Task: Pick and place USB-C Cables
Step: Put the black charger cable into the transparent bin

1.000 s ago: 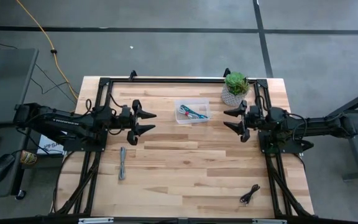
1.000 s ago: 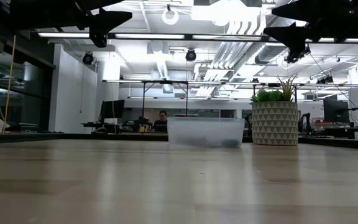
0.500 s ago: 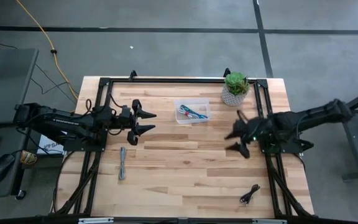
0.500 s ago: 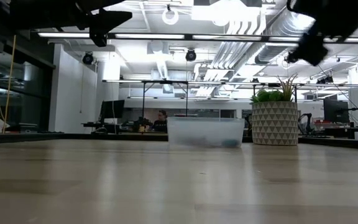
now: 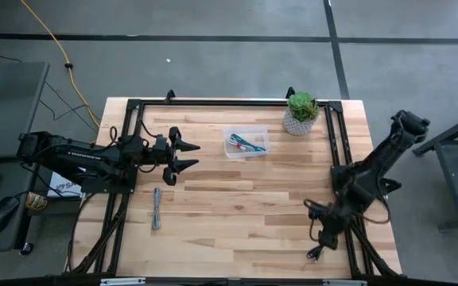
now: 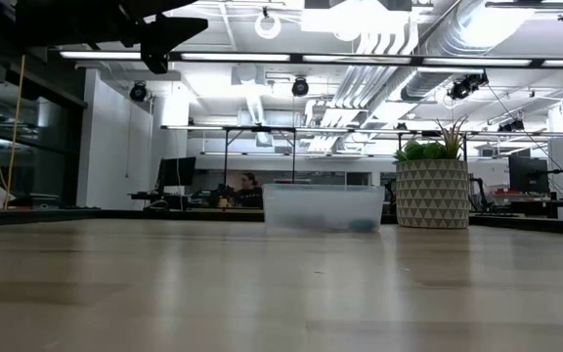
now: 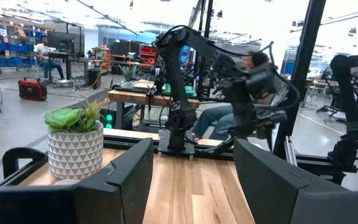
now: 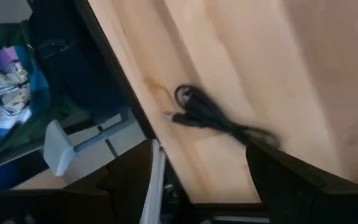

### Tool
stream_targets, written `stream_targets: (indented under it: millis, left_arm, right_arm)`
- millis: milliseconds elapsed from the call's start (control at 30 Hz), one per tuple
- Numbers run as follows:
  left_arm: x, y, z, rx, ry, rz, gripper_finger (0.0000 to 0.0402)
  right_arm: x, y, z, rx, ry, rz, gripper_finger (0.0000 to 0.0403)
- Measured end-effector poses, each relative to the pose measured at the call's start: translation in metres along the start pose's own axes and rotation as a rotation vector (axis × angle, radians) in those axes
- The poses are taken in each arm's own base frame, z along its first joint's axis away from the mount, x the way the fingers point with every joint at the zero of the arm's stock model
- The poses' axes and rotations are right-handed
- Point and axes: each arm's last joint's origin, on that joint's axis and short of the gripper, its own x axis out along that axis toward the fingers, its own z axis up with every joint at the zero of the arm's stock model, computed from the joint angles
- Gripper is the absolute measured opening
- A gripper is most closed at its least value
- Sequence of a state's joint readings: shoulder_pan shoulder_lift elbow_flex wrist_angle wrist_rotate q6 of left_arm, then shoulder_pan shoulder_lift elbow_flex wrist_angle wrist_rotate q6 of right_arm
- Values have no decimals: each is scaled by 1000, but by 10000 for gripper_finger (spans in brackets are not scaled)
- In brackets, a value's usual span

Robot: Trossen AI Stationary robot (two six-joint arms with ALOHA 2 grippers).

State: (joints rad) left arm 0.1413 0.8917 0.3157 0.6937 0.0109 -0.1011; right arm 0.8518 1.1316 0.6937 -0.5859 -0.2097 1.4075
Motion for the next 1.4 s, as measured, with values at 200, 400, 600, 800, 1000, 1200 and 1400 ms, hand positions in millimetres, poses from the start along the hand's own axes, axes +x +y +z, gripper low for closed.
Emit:
stream_targets:
  millis: [200,400,600,800,1000,1200,1400]
  left_arm:
    - [0,0,0,0,0,0,202]
    - [0,0,-1,-14,6,1,202]
    - [0,0,-2,-19,16,2,202]
    - [0,0,-2,24,16,2,202]
    - [0,1,-1,34,15,4,202]
    - [0,1,-1,64,9,4,202]
    - [0,1,0,64,5,7,202]
  right_arm:
    - [32,11,-14,48,11,-44,248]
    - [55,30,-13,-45,36,-229,229]
    - [73,49,-11,-185,63,-463,218]
    - [100,60,-17,-337,121,-515,218]
    - [118,54,-20,-391,145,-595,218]
    - [127,48,-22,-421,149,-646,217]
    - [128,47,-21,-480,123,-671,178]
